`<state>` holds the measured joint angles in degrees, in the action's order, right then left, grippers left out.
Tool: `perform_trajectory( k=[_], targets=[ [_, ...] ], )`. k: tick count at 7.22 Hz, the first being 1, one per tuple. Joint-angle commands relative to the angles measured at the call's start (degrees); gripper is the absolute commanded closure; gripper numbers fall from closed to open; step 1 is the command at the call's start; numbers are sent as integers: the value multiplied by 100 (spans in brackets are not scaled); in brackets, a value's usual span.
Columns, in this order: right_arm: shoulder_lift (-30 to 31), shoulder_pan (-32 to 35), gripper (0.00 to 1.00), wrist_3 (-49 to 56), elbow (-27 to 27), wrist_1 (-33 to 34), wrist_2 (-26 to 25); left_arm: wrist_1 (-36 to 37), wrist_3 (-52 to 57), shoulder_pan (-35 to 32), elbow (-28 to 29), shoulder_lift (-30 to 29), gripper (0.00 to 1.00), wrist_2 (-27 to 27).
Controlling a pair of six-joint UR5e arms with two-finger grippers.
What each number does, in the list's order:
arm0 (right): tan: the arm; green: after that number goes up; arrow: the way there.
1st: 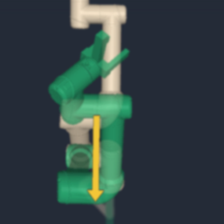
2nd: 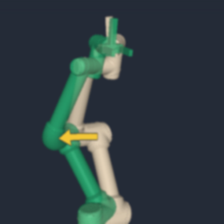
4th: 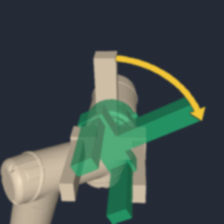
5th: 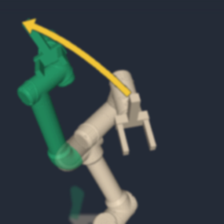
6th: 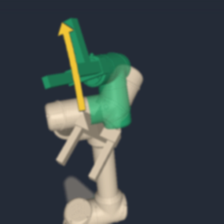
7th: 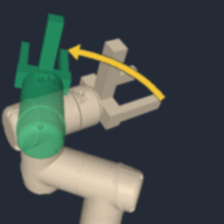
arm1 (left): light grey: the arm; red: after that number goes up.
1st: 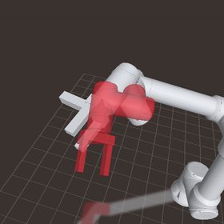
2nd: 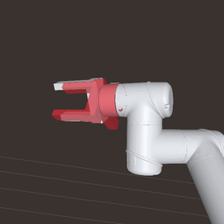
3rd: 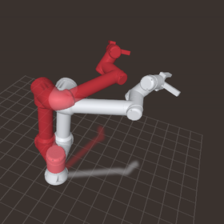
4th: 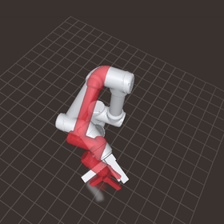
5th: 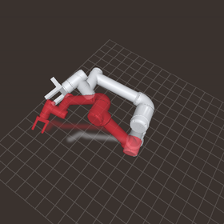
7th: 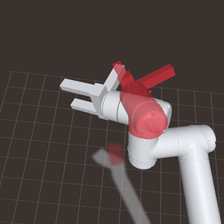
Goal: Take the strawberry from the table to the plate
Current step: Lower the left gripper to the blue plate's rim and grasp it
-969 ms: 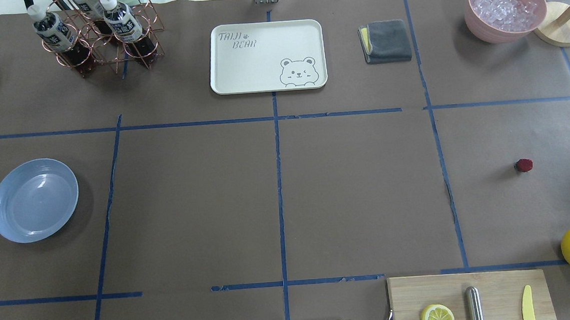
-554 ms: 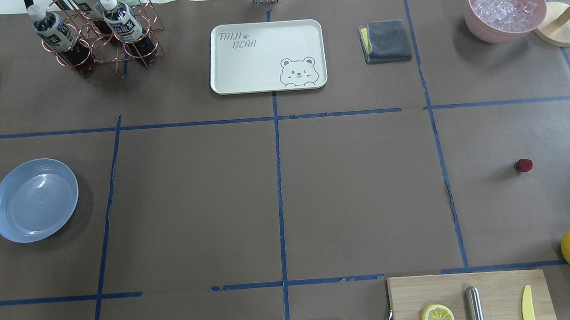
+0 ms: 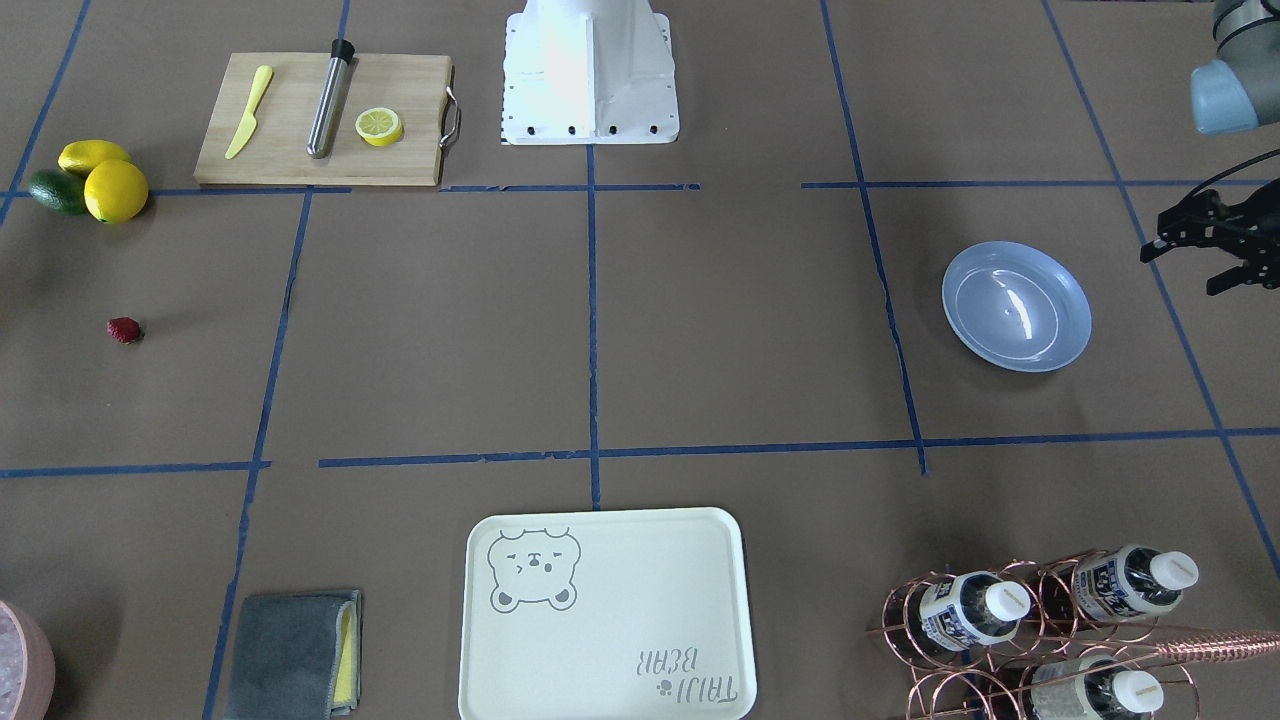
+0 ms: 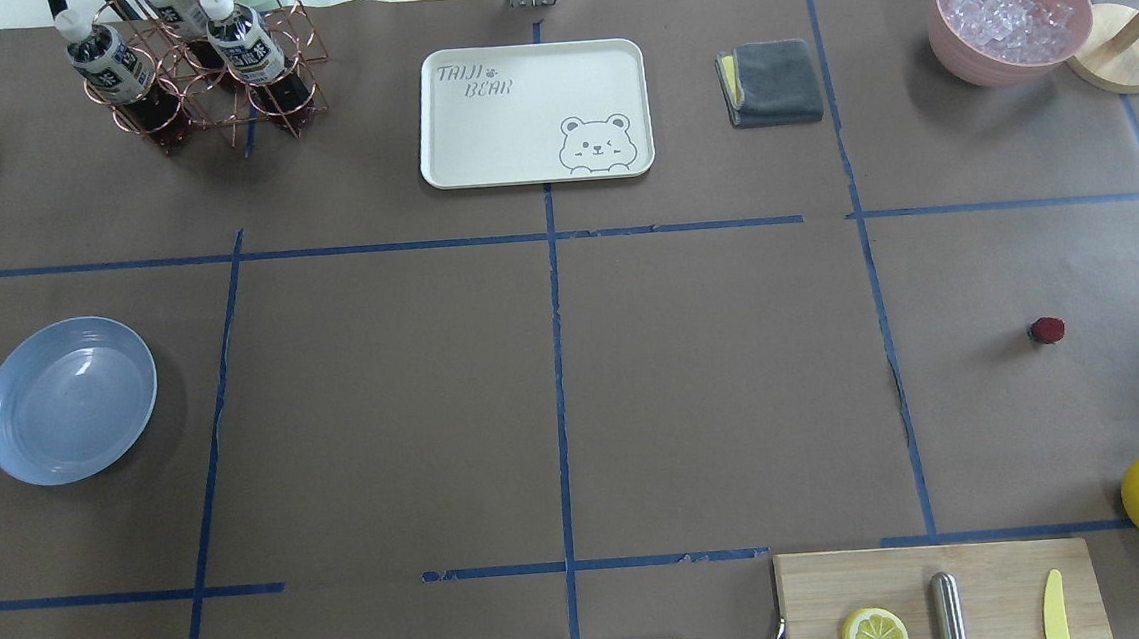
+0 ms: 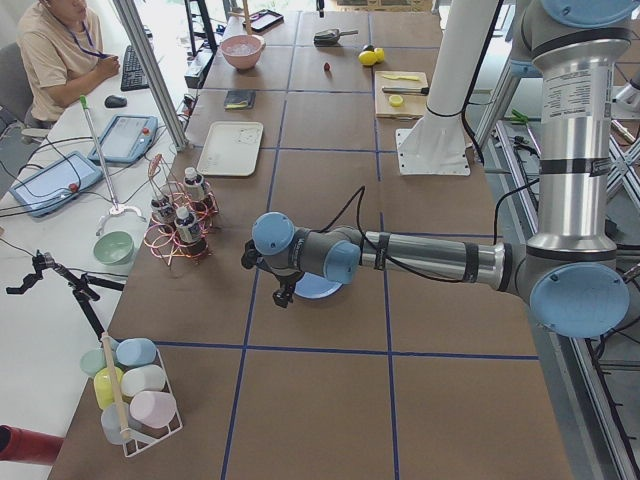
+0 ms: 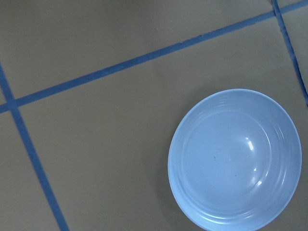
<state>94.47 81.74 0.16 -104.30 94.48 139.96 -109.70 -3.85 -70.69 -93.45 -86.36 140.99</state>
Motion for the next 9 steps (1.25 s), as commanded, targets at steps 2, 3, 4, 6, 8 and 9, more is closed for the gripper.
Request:
perform_trajectory(
  k=[2, 3, 4, 6, 8, 9],
  targets=[
    [-7, -70, 0, 1, -3, 0, 5, -1305, -1232, 494, 799, -135, 0, -485],
    [1, -88, 0, 1, -3, 0, 5, -1361, -1232, 582, 924, -197, 0, -485],
    [-7, -105, 0, 1, -3, 0, 5, -1353, -1232, 678, 952, -241, 2, -485],
    [1, -114, 0, 1, 6, 0, 5, -1370, -1311, 968, 1022, -364, 2, -485],
    [-8, -123, 0, 1, 6, 0, 5, -1370, -1311, 1065, 1031, -364, 14, -485],
    [-8, -141, 0, 1, 15, 0, 5, -1362, -1311, 1066, 1048, -373, 39, -494]
  ],
)
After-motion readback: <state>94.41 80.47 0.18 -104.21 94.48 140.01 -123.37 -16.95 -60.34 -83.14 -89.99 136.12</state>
